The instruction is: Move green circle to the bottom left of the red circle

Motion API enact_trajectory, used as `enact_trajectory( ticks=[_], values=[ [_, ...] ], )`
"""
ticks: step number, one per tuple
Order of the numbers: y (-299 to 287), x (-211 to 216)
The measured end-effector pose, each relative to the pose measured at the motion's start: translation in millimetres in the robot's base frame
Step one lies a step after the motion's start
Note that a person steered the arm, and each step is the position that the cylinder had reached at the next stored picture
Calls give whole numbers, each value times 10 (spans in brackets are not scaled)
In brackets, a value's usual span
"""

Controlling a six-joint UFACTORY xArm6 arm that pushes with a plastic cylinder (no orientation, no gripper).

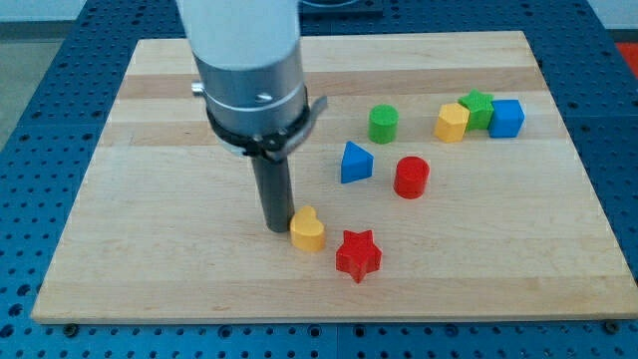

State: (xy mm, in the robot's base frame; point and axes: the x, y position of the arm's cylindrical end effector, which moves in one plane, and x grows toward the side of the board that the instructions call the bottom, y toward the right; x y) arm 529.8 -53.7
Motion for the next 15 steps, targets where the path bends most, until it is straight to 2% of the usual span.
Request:
enact_trajectory(
  ticks=[2,3,4,5,6,7,10,12,15],
  values=[
    [17,35],
    [14,-287],
    [56,-1280],
    [405,-2220],
    [1430,-2463],
    [1933,-2453],
    [1590,-2306],
    [1268,-1739],
    [706,-653]
  ],
)
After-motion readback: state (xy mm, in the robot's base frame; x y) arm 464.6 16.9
